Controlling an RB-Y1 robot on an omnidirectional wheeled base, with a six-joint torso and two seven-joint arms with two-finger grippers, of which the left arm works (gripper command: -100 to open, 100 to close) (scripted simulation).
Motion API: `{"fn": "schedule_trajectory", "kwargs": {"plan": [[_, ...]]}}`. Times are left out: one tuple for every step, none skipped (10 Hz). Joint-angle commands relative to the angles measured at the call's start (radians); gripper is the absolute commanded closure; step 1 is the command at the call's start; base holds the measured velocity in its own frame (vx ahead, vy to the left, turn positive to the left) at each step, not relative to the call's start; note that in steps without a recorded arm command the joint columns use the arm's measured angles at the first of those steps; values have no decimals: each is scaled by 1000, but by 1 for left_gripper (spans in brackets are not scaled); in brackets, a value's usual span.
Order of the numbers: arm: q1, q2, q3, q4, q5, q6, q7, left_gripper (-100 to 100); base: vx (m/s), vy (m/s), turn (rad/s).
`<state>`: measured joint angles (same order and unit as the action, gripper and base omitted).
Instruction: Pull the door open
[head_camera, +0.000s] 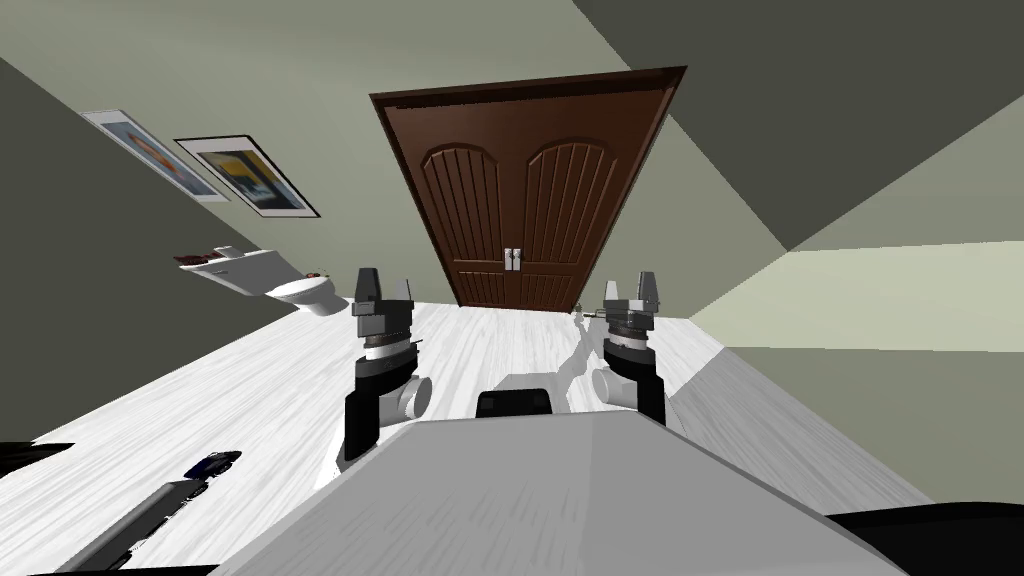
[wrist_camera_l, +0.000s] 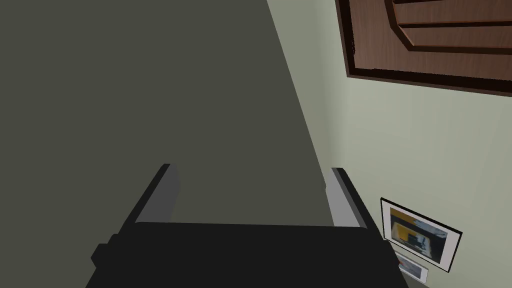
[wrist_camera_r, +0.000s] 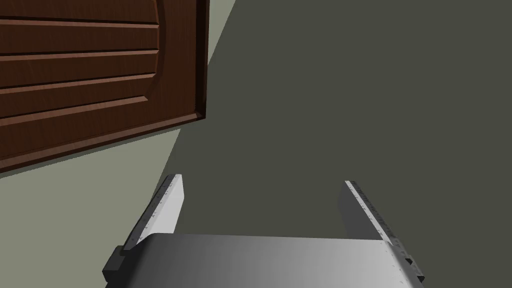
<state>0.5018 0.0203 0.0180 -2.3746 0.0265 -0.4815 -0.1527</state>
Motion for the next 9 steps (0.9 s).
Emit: {"fn": "schedule_trajectory", "kwargs": {"plan": [[-19,9,-1,37,3,0,7,-100,65,-25,-18],[-27,12,-1,51,4,0,10,-100,83,-16,-23],[-42,18,-2,80,6,-1,15,-100,100,-17,-19],[-50,21,-2,96,7,-1,18,-100,110,-24,-16],[-60,25,-3,116,9,-1,22,-100,100,-29,-16],[-71,29,-3,137,11,-1,26,-100,82,-29,-19],[-82,33,-3,157,12,-1,30,-100,78,-27,-16],[-93,37,-4,178,14,-1,34,-100,77,-14,-13],[-106,42,-4,203,16,-2,38,-100,83,-21,-24]]}}
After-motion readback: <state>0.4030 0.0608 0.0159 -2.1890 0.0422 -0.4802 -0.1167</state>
